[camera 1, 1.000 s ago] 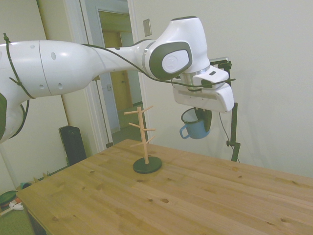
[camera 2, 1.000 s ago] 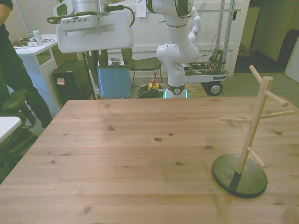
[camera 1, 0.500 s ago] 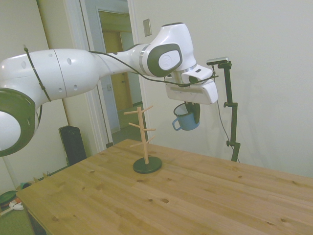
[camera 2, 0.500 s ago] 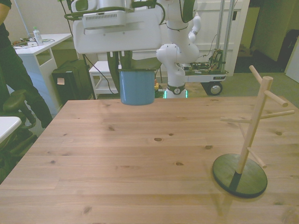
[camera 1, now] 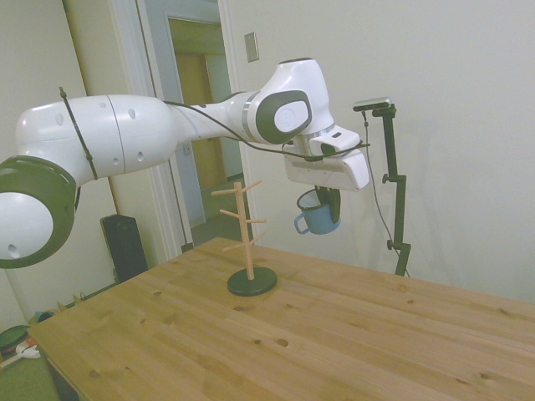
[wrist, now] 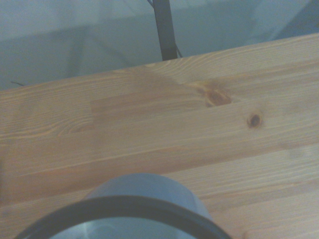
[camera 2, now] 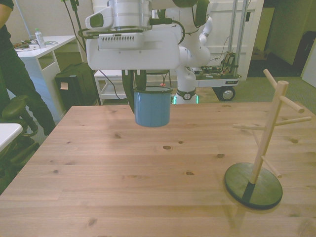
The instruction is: Hang the mug
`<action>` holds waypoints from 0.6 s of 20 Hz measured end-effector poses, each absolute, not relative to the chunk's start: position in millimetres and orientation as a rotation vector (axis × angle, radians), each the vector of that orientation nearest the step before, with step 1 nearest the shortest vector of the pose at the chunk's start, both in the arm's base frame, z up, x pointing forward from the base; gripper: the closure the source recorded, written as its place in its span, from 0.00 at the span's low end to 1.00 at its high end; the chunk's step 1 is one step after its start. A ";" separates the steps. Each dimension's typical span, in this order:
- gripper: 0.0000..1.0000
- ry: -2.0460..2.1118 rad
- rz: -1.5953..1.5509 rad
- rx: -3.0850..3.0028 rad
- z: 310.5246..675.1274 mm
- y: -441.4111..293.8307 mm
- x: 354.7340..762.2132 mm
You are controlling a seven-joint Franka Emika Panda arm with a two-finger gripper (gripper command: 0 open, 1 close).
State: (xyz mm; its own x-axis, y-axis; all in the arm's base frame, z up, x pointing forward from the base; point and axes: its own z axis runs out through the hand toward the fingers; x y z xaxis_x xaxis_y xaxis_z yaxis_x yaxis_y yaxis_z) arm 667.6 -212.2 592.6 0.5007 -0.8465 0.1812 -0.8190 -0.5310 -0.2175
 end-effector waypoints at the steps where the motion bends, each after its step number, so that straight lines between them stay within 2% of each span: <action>1: 1.00 1.458 -0.408 -2.635 591.2 -208.5 667.5; 8: 1.00 1.403 -0.430 -2.660 580.9 -173.1 665.6; 12: 1.00 1.396 -0.456 -2.645 588.3 -156.5 668.4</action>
State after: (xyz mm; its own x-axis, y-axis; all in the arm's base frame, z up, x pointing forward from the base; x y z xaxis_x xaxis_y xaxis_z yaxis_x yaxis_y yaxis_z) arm 668.4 -156.5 588.3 0.5304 -0.8215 0.2091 -0.7864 -0.5690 -0.2404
